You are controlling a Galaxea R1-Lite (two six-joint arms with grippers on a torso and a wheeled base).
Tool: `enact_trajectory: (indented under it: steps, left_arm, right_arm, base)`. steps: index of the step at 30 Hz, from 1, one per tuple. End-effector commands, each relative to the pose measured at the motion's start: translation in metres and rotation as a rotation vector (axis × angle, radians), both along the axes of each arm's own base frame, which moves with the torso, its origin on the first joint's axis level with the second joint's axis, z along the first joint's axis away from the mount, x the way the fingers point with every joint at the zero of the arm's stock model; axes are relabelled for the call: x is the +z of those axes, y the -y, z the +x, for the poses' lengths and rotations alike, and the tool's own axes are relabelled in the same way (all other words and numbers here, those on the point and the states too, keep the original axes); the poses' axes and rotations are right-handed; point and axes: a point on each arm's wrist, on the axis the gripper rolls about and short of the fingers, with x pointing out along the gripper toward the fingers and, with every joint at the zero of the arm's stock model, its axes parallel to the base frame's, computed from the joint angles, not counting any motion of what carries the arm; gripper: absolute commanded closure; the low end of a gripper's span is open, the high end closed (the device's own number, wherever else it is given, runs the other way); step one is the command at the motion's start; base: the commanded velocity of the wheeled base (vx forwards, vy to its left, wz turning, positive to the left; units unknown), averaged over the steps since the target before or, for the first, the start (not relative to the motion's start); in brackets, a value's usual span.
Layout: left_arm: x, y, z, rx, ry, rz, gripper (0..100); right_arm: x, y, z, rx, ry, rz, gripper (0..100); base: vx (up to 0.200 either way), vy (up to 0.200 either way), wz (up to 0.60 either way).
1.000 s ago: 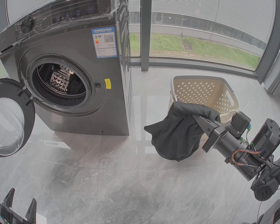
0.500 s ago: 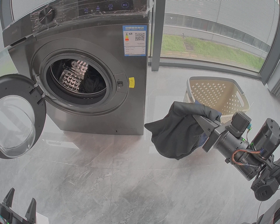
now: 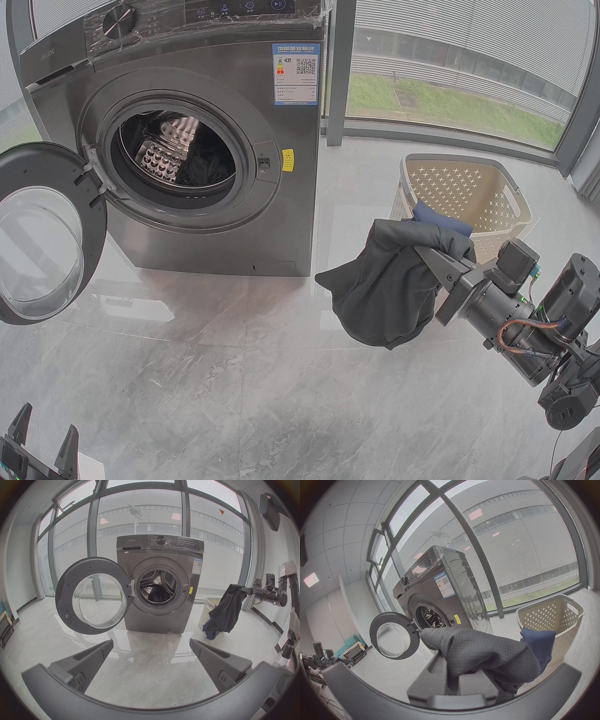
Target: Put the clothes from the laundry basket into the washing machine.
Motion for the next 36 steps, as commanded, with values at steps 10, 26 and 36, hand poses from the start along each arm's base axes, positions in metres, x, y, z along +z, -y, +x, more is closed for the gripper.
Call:
enact_trajectory:
  steps: [10,26,36]
  left_arm:
    - [-0.0047,0.0000,0.0002,0.000,-0.003,-0.001,0]
    - [-0.0047,0.0000,0.0002,0.000,-0.003,-0.004,0]
    - [-0.0047,0.0000,0.0002,0.002,-0.003,-0.002,0]
  right_arm:
    - [-0.0029,0.0007,0.0013,-0.005,-0.009,-0.007,100]
    - [-0.0011,0.0050,0.0027,-0.022,-0.006,-0.004,100]
    - [-0.0019,0.0054,0.0033,-0.025,-0.007,-0.005,100]
  base:
    - [0.000,0.200,0.00]
    - [0.000,0.200,0.00]
    - [0.000,0.100,0.00]
